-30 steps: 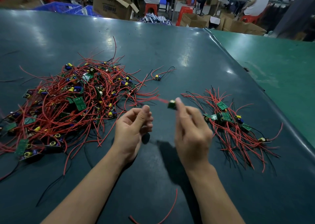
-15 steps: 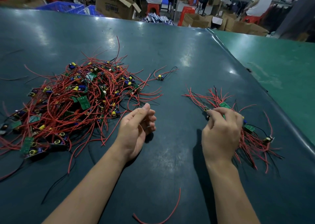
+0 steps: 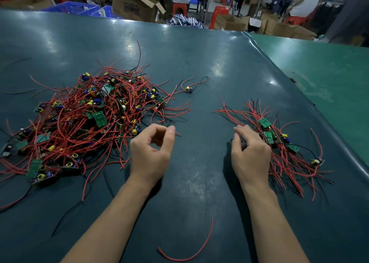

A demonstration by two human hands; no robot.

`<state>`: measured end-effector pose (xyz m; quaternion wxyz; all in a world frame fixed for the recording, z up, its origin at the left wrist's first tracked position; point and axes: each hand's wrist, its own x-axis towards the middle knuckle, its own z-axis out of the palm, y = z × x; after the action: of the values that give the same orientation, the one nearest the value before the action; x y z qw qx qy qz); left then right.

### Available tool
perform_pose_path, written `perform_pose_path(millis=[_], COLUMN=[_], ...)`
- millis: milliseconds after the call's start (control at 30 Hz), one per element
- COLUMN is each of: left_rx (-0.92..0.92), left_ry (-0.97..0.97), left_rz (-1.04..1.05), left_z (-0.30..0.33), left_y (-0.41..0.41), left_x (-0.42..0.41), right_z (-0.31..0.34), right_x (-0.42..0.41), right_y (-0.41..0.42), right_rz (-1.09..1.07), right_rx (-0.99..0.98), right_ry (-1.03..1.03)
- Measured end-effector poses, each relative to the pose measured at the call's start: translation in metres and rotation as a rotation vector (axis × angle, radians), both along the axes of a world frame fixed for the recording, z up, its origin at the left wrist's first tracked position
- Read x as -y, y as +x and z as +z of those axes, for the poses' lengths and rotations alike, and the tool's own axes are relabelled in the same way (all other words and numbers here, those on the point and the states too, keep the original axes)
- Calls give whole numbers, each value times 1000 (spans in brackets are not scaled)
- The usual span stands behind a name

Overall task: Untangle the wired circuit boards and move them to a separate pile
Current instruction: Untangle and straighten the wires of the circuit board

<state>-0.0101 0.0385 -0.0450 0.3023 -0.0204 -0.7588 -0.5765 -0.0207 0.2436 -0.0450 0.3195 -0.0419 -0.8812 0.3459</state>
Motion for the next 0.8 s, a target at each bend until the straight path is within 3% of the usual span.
perform_pose_path(millis=[67, 167, 233, 367, 800], left_rx=[-195, -313, -150, 289, 502], left_ry=[-366, -598, -667, -773, -806], left_rz=[160, 377, 480, 458, 559], left_z=[2, 7, 6, -2, 0], left_y=[-3, -14, -20, -25, -6], left_x=[9, 29, 41, 42, 39], right_z=[2, 2, 1, -1, -1], right_x=[6, 10, 12, 12, 12], right_y=[5, 7, 7, 7, 8], right_rz=[66, 157, 185, 198, 194], right_rx=[-82, -67, -36, 14, 117], right_ry=[30, 24, 25, -9, -81])
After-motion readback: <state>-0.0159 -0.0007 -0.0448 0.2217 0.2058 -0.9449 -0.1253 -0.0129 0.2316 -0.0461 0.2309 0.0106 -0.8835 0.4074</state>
